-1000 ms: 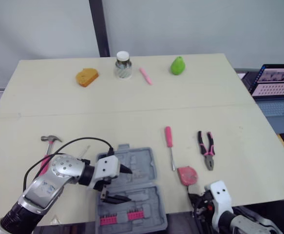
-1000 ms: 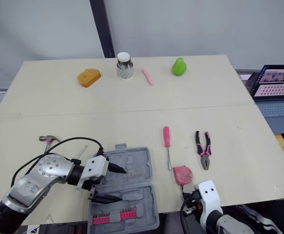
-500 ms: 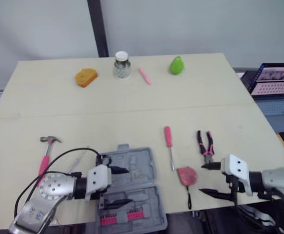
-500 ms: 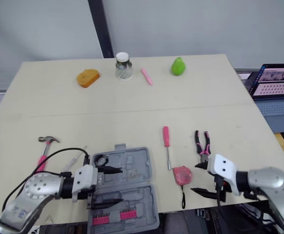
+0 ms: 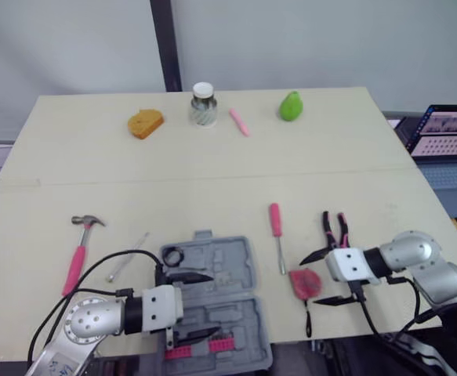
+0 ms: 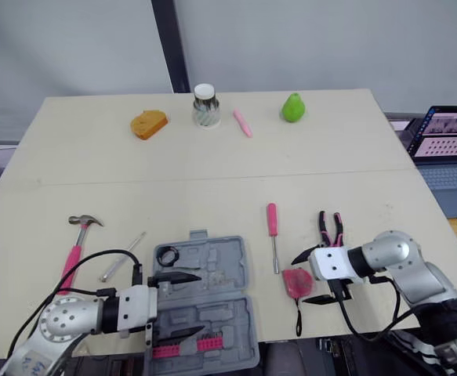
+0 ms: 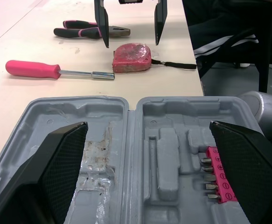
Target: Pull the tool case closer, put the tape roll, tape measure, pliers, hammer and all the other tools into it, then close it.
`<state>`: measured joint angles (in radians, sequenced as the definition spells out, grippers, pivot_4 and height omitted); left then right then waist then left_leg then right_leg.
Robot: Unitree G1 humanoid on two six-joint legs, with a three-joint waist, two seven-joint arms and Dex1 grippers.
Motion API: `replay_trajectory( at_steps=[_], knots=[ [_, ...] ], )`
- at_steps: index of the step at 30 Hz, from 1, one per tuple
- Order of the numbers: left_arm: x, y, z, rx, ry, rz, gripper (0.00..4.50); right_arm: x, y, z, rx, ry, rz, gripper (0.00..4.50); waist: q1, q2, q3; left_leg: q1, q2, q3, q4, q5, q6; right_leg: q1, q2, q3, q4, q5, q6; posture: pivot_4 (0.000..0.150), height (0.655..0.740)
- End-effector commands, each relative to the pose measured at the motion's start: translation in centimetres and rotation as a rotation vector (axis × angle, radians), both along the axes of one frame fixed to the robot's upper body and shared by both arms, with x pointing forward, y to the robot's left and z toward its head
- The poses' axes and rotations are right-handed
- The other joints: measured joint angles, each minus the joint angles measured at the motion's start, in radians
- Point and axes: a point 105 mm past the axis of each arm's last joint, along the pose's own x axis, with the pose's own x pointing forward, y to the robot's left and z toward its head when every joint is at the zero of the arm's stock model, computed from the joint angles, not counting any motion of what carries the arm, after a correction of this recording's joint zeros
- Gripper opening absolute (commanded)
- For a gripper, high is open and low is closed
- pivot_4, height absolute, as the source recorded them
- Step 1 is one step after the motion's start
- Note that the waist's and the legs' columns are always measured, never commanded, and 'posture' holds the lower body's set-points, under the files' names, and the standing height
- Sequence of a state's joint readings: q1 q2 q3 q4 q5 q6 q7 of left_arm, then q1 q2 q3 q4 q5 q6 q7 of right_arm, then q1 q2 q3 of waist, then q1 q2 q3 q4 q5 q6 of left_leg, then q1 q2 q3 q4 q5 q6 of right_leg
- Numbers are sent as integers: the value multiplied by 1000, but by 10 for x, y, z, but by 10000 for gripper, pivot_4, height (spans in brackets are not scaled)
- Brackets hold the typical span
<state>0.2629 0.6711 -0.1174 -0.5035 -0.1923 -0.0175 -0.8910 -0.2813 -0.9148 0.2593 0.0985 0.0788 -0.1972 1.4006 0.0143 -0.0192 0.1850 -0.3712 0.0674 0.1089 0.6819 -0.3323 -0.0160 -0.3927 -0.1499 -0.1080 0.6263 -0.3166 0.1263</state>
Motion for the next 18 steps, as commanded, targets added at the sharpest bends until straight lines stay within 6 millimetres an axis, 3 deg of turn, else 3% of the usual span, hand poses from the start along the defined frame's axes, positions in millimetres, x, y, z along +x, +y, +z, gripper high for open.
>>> replay_trajectory(
  at_steps=[1, 16, 18],
  knots=[
    [-2, -6, 9, -20, -40, -17, 45000, 2, 0, -4, -25, 6, 11, 43645, 0, 0, 0, 0, 0, 0, 0, 0, 0, 0, 0, 0, 0, 0, 0, 1500, 7400],
    [2, -8, 11, -19, -42, -19, 45000, 15, -9, -26, -41, -22, -36, 43645, -16, 0, 0, 0, 0, 0, 0, 0, 0, 0, 0, 0, 0, 0, 0, 1500, 7400],
    [2, -8, 11, -16, -40, -21, 45000, 15, -9, -27, -34, -18, -36, 38560, -16, 0, 0, 0, 0, 0, 0, 0, 0, 0, 0, 0, 0, 0, 0, 1500, 7400]
  ],
)
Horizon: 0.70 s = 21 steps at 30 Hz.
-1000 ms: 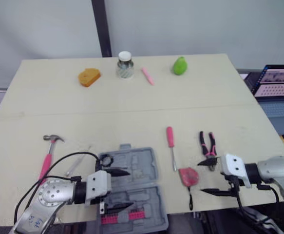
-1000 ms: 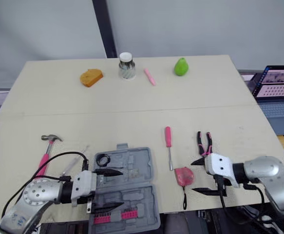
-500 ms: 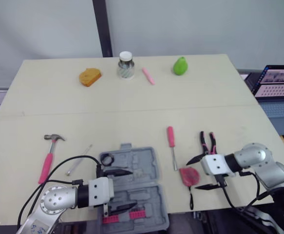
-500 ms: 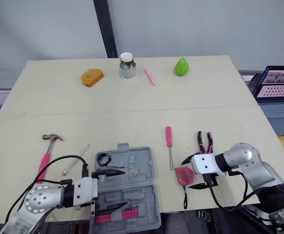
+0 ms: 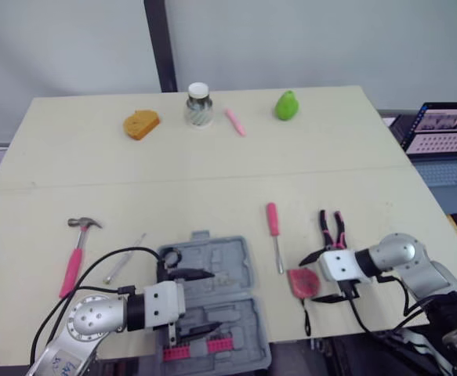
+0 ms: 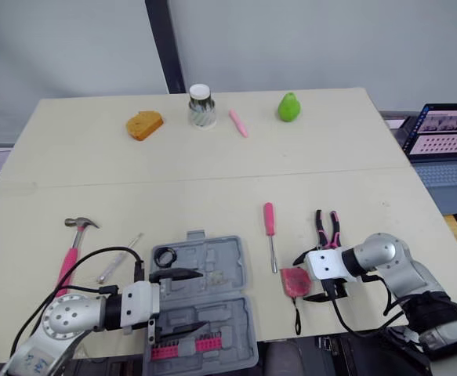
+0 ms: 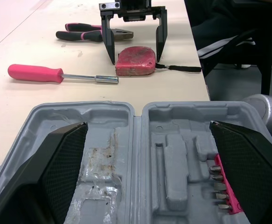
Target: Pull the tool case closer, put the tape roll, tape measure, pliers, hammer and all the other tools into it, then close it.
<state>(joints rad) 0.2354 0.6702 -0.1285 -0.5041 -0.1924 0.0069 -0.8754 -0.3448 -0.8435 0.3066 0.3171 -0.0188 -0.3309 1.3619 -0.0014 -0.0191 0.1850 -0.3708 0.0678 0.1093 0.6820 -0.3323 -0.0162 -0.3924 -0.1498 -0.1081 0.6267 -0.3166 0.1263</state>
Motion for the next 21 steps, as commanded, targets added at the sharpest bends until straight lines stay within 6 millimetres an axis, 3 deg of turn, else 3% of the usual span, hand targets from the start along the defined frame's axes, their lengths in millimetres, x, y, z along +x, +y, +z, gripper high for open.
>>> replay_trajectory(
  at_steps=[1, 15, 16, 17, 21],
  knots=[
    [-3, -6, 9, -15, -35, -30, 45000, 0, -2, -2, 5, -7, -13, 35407, 0, 0, 0, 0, 0, 0, 0, 0, 0, 0, 0, 0, 0, 0, 0, 1500, 7400],
    [-2, -10, 6, -13, -29, -43, 45000, -4, -5, -7, 24, 2, -37, 35407, 0, 0, 0, 0, 0, 0, 0, 0, 0, 0, 0, 0, 0, 0, 0, 1500, 7400],
    [-2, -10, 6, -12, -30, -44, 45000, -4, -5, -7, 25, 8, -38, 41243, 0, 0, 0, 0, 0, 0, 0, 0, 0, 0, 0, 0, 0, 0, 0, 1500, 7400],
    [-2, -10, 6, -12, -30, -44, 45000, -5, -4, -7, 27, 14, -38, 44041, 1, 0, 0, 0, 0, 0, 0, 0, 0, 0, 0, 0, 0, 0, 0, 1500, 7400],
    [-2, -9, 6, -10, -31, -45, 45000, -5, -2, -6, 53, 12, -40, 44609, 0, 0, 0, 0, 0, 0, 0, 0, 0, 0, 0, 0, 0, 0, 0, 1500, 7400]
  ],
)
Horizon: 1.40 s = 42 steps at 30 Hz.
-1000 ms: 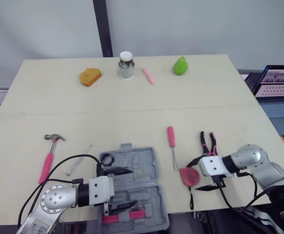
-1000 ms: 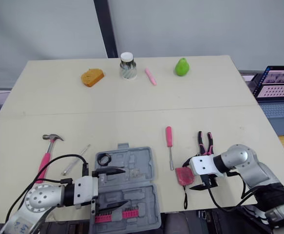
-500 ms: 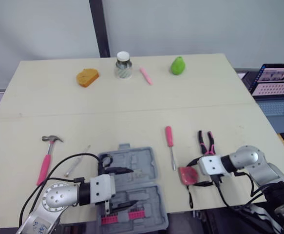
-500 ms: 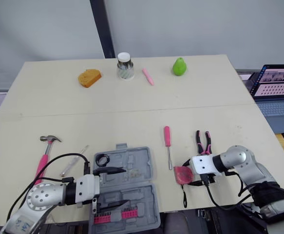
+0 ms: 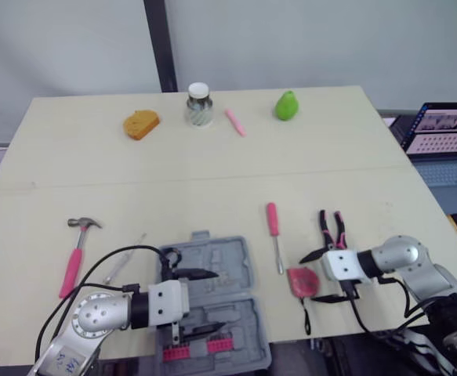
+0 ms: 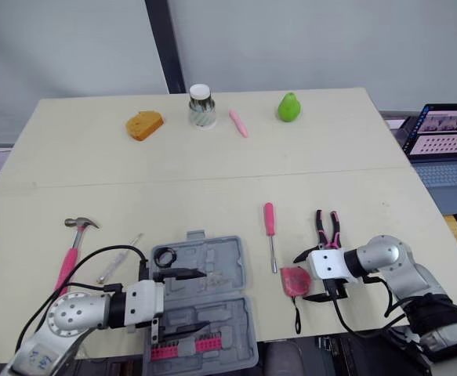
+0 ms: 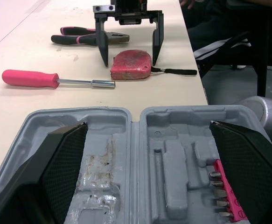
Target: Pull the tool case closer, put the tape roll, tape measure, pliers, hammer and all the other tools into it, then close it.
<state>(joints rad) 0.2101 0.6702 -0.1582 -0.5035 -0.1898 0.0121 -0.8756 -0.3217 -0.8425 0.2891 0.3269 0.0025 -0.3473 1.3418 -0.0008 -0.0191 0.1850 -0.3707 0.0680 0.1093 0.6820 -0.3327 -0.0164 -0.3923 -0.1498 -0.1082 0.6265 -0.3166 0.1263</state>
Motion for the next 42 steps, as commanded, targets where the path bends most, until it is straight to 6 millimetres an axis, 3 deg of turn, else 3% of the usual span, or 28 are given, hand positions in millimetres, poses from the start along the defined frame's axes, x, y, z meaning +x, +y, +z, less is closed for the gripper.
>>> replay_trajectory(
  at_steps=[1, 23, 28, 30, 35, 38, 42],
  knots=[
    [-2, -3, 5, -8, -30, -17, 45000, -3, 1, -5, 27, 20, -17, 44609, -1, 0, 0, 0, 0, 0, 0, 0, 0, 0, 0, 0, 0, 0, 0, 1500, 7400],
    [1, -4, 6, -4, -28, -16, 45000, -3, 10, -6, 87, 48, -42, 44609, -2, 0, 0, 0, 1, 0, 0, 0, 0, 0, 1, 0, 0, 0, 0, 1500, 7400],
    [2, -5, 7, -10, -25, -7, 45000, -4, 10, -6, 92, 50, -42, 29221, -2, 0, 0, 0, 1, 0, 0, 0, 0, 0, 1, 0, 0, 0, 0, 1500, 7400],
    [3, -4, 7, -17, -21, 6, 45000, -3, 12, -3, 108, 52, -45, 29225, -2, 0, 0, 0, 1, 0, 0, 0, 0, 0, 1, 0, 0, 0, 0, 1500, 7400],
    [8, 3, 9, -45, -16, 107, 45000, 1, 22, 22, 165, 61, -57, 29225, -3, 1, 1, 0, 1, 0, 0, 0, 0, 0, 0, 0, 0, 0, 0, 1500, 7400],
    [10, 21, 8, -48, -8, 220, 45000, 6, 37, 55, 160, 54, -33, 29225, -5, 3, 2, 0, 1, 1, 0, -1, 0, -2, 0, 0, 1, 0, 0, 1500, 7400],
    [11, 41, 8, -64, -1, 348, 45000, 16, 57, 82, 125, 5, -31, 29225, -3, 3, 2, 0, 2, 1, 0, -2, 0, -2, 0, 0, 1, 0, 0, 1500, 7400]
  ],
)
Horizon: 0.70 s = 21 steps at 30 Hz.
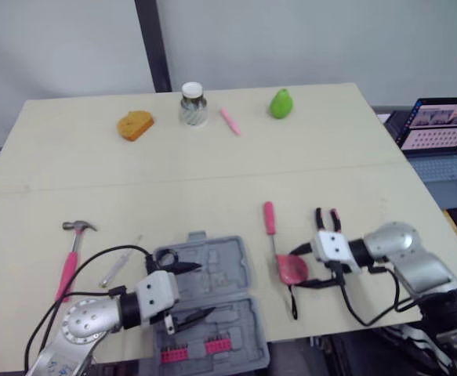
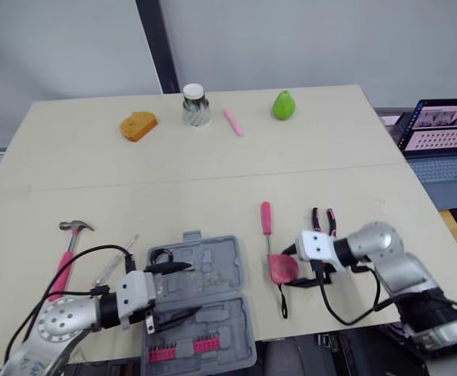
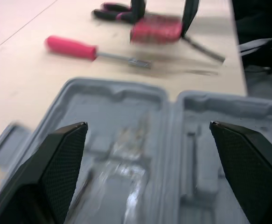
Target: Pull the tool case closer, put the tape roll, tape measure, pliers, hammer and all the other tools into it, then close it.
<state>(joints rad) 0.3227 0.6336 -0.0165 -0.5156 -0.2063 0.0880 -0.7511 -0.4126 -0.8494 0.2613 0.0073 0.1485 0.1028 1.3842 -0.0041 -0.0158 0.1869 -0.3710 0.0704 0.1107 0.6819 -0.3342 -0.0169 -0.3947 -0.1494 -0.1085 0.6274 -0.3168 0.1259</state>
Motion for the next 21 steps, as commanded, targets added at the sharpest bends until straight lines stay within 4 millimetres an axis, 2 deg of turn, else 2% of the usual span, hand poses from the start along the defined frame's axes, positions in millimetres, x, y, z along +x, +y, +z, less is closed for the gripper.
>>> replay_trajectory(
  at_steps=[1, 7, 12, 21],
  knots=[
    [-1, 15, 12, -40, -40, 103, 45000, 9, 25, 30, -14, -69, 16, 29225, 0, 0, 0, 0, 0, 0, 0, 0, 0, 0, 0, 0, 0, 0, 0, 1500, 7400],
    [-10, 21, 6, -71, -22, 162, 45000, 24, 70, 42, -121, -114, -25, 29225, -1, 0, 0, -1, 0, 0, 0, -2, 0, -1, 0, 0, -1, 0, -1, 1500, 7400],
    [-8, 19, 2, -72, -31, 170, 45000, 27, 95, 43, -236, -139, -3, 29225, -1, 0, 0, -3, 0, 2, 1, -2, 0, -4, 0, 0, 0, 0, -1, 1500, 7400],
    [-5, 9, 1, -95, -39, 159, 45000, 25, 113, 21, -349, -115, 12, 29225, -10, 0, 0, -4, 0, 3, 1, -3, 1, -5, 0, 0, 1, 0, -1, 1500, 7400]
  ],
)
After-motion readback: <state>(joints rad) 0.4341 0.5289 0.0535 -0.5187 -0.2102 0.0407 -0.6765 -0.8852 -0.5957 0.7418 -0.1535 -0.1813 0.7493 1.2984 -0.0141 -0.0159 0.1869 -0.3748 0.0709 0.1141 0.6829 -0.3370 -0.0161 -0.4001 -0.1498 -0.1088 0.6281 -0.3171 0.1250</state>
